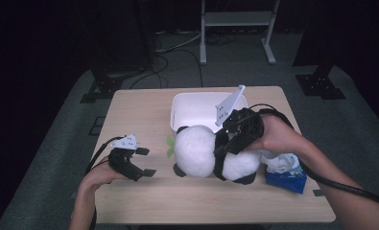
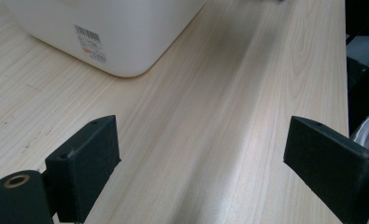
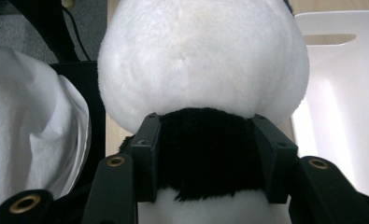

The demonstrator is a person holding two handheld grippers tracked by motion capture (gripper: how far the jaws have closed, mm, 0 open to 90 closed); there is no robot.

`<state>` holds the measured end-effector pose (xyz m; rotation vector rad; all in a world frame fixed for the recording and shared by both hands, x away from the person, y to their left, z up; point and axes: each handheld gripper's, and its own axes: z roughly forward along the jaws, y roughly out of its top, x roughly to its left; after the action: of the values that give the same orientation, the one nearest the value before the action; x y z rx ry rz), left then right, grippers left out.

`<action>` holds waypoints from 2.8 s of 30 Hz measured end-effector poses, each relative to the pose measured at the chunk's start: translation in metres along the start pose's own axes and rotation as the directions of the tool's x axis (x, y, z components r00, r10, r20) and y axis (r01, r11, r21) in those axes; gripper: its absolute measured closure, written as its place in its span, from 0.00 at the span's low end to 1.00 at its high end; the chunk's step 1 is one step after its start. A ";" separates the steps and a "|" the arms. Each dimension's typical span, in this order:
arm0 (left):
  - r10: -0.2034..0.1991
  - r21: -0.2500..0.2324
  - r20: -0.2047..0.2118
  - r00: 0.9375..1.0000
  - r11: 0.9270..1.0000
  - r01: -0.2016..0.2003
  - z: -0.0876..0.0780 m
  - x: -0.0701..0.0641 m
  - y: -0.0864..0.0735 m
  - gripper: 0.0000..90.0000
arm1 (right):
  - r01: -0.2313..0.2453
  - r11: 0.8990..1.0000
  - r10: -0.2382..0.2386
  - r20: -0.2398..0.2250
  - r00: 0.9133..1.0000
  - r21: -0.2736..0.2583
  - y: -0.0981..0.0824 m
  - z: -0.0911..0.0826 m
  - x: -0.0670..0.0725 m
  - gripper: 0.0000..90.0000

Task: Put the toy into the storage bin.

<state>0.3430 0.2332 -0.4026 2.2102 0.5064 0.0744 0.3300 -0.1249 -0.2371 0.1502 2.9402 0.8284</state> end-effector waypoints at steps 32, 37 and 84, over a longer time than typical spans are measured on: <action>-0.008 -0.025 -0.004 1.000 1.000 0.008 -0.005 0.005 -0.002 0.10 | -0.035 0.999 0.033 0.096 0.995 0.013 0.031 -0.047 -0.056 0.57; -0.016 -0.025 -0.003 1.000 1.000 0.016 -0.005 0.006 -0.003 0.10 | -0.041 0.999 0.040 0.098 0.994 0.001 0.033 -0.051 -0.067 0.58; -0.037 -0.039 0.005 0.999 0.999 0.037 -0.007 0.012 -0.009 0.10 | -0.049 0.998 0.044 0.107 0.993 0.044 0.047 0.009 -0.161 0.86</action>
<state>0.3498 0.2483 -0.4060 2.1612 0.5387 0.0592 0.4943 -0.0989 -0.2111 0.2583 2.8673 0.7337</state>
